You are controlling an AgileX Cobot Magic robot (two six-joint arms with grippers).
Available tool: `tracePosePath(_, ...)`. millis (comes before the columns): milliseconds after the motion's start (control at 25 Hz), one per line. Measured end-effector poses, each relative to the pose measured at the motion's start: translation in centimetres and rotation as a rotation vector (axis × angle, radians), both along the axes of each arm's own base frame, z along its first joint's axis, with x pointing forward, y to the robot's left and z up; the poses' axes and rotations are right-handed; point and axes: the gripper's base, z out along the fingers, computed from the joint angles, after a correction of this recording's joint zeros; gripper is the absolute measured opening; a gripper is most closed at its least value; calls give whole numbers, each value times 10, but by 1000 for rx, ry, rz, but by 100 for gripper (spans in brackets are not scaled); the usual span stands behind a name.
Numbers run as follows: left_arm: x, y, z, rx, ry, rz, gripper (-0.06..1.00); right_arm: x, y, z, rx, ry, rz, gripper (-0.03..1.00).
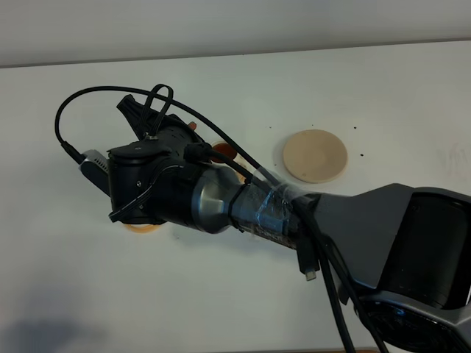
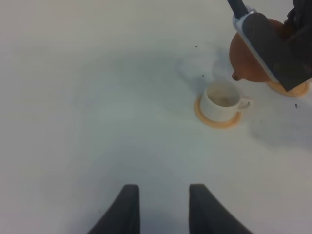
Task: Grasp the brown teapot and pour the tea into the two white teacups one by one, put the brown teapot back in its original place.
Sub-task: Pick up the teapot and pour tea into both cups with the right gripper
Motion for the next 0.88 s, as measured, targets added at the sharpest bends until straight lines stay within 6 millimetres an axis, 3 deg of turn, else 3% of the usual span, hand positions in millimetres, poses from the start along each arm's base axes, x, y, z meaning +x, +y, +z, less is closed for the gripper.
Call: tracePosePath(880,0,0,0,-1,0,1,25,-4,5,3,-44,-47,71,9)
